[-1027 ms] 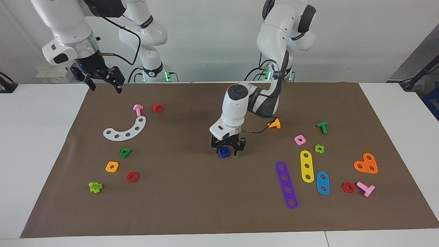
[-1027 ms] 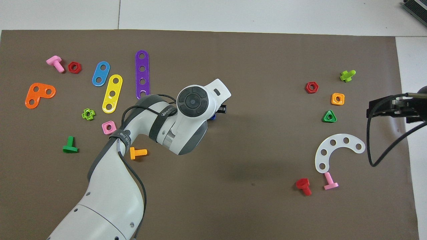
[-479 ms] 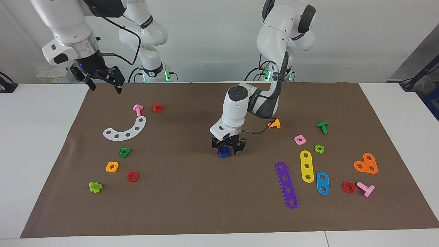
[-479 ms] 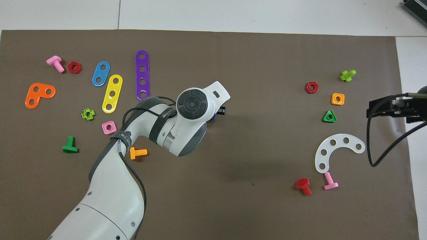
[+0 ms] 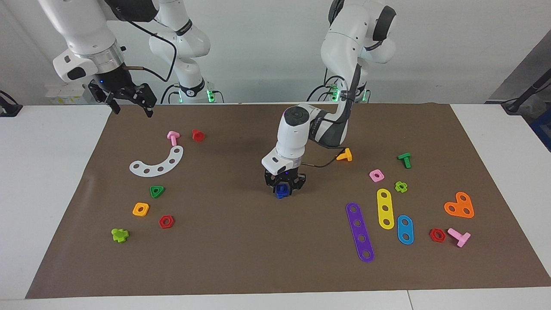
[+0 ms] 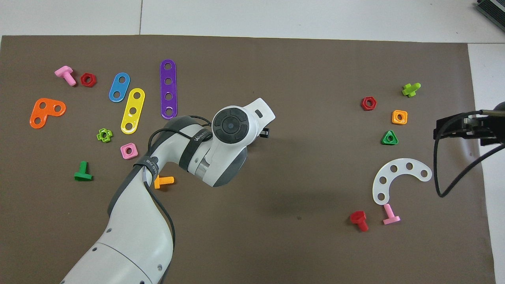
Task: Unscrew and place screws in storage area
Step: 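Grasp the blue nut with the left gripper and twist it off, then carry the blue nut to the purple strip and release it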
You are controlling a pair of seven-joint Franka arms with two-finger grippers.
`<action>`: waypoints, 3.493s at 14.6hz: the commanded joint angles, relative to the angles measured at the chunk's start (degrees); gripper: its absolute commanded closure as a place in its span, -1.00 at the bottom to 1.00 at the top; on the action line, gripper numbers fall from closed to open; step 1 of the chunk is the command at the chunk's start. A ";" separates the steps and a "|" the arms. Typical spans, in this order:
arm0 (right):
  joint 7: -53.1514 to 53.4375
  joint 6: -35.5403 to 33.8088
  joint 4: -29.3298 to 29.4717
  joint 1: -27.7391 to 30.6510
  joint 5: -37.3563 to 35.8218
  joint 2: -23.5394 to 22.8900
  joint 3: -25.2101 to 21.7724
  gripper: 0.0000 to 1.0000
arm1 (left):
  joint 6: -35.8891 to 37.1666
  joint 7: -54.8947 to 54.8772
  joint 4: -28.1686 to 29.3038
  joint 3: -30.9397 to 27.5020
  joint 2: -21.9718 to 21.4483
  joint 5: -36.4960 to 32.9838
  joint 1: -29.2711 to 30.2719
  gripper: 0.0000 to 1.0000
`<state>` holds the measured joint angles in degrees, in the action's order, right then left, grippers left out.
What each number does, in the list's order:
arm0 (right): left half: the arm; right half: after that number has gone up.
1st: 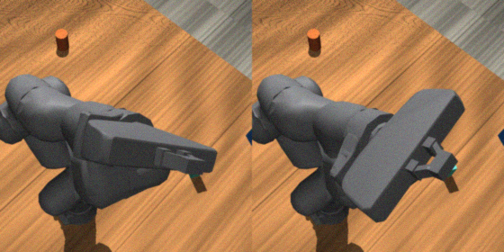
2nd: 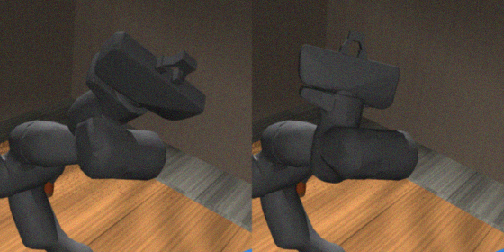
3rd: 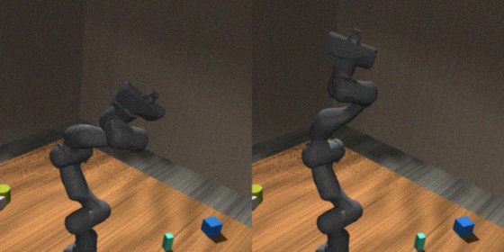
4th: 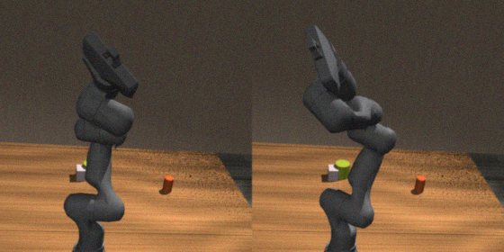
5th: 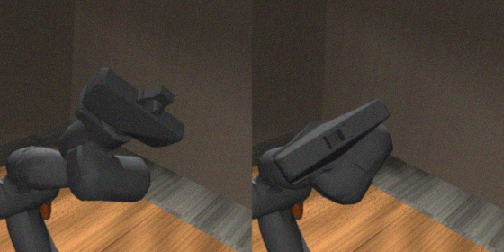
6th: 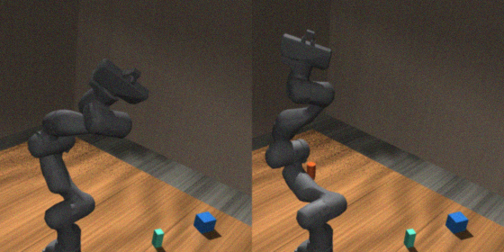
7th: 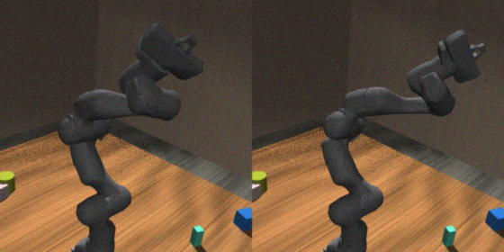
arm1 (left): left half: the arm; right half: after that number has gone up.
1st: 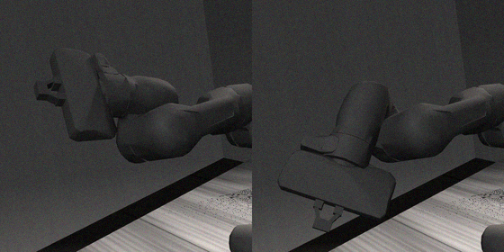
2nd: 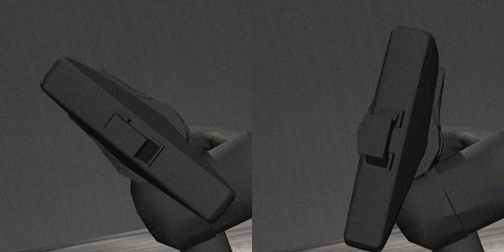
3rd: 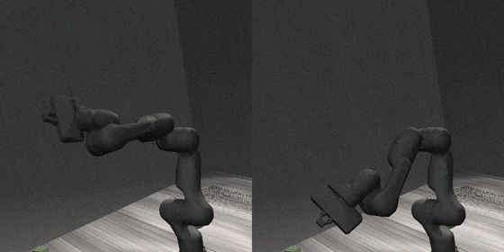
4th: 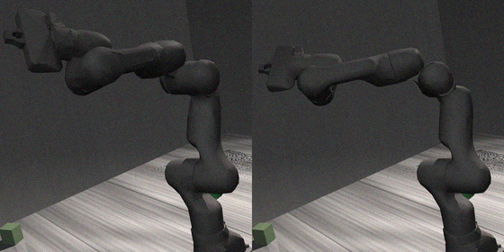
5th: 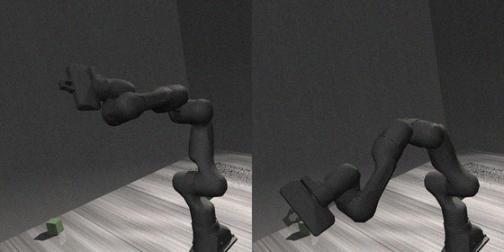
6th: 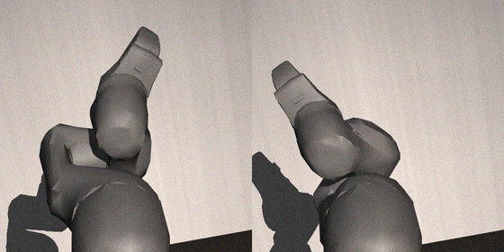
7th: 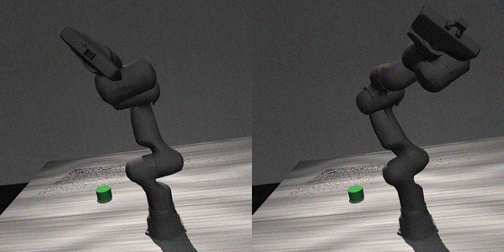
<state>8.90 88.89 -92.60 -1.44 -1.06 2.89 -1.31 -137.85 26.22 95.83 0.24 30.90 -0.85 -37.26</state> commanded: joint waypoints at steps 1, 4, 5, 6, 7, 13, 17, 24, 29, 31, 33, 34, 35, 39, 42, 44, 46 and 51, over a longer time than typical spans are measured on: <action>-0.90 0.23 -1.27 0.56 1.06 1.24 0.34 -1.00 | -0.85 0.15 1.55 -0.94 -0.84 -1.26 -0.97 -0.03; -0.90 0.23 -1.27 0.56 1.06 1.24 0.34 -1.00 | -0.58 0.23 1.55 -0.94 -0.84 -1.26 -0.97 0.12; -0.90 0.23 -1.27 0.56 1.06 1.24 0.34 -1.00 | -0.58 0.15 1.55 -0.94 -0.84 -1.17 -0.97 0.17; -0.99 0.23 -1.27 0.56 1.06 1.24 0.34 -1.00 | -0.50 0.15 1.55 -0.94 -0.84 -1.17 -0.97 0.23; -0.99 0.23 -1.27 0.56 1.06 1.24 0.34 -1.00 | -0.06 0.15 1.38 -0.94 -0.84 -1.17 -0.97 0.26; -0.90 0.23 -1.27 0.56 1.06 1.24 0.34 -1.00 | 4.76 0.15 -2.39 -0.94 -0.75 -0.65 -0.80 0.32; -0.90 0.23 -1.27 0.56 1.06 1.24 0.34 -1.00 | 13.46 0.23 -9.51 -0.94 0.92 1.19 -0.18 0.32; -0.90 0.23 -1.27 0.56 1.06 1.24 0.34 -1.00 | 22.27 -0.47 -17.61 -1.38 1.80 2.78 5.87 0.30; -0.90 0.23 -1.27 0.56 1.06 1.24 0.34 -1.00 | 22.27 -11.96 -13.50 -1.11 -0.74 4.98 14.39 0.31; -0.99 0.23 -1.27 0.56 1.06 1.24 0.34 -1.00 | 22.09 -18.10 -9.20 -1.11 -3.20 5.07 17.47 0.31; -0.90 0.23 -1.27 0.56 1.06 1.24 0.34 -1.00 | 20.87 -22.25 -3.58 -1.12 -6.80 5.07 18.71 0.31; -0.90 0.23 -1.27 0.56 1.06 1.24 0.34 -1.00 | 19.99 -23.31 -1.29 -1.29 -8.03 5.07 18.97 0.31; -0.90 0.23 -1.27 0.56 1.06 1.24 0.34 -1.00 | 18.50 -23.93 1.26 -1.29 -9.18 5.07 19.15 0.31; -0.90 0.23 -1.27 0.56 1.06 1.24 0.34 -1.00 | 7.71 -24.64 12.07 -1.29 -12.61 5.07 19.07 0.31; -0.90 0.23 -1.27 0.56 1.06 1.24 0.34 -1.00 | 3.47 -25.34 15.61 -1.29 -13.58 5.07 19.07 0.32; -0.90 0.23 -1.27 0.56 1.06 1.24 0.34 -1.00 | 2.59 -26.91 16.57 -1.38 -13.67 5.07 19.15 0.29; -0.90 0.23 -1.27 0.56 1.06 1.24 0.34 -1.00 | 0.22 -27.71 18.06 -1.38 -14.02 5.07 19.15 0.24; -0.90 0.23 -1.27 0.56 1.06 1.24 0.34 -1.00 | -1.37 -30.61 18.69 -1.47 -14.02 5.07 20.20 -1.00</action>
<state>8.90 88.89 -92.60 -1.44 -1.06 2.90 -1.31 -137.77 -1.48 111.85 -1.09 19.28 3.28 -18.09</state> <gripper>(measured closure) 0.000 0.269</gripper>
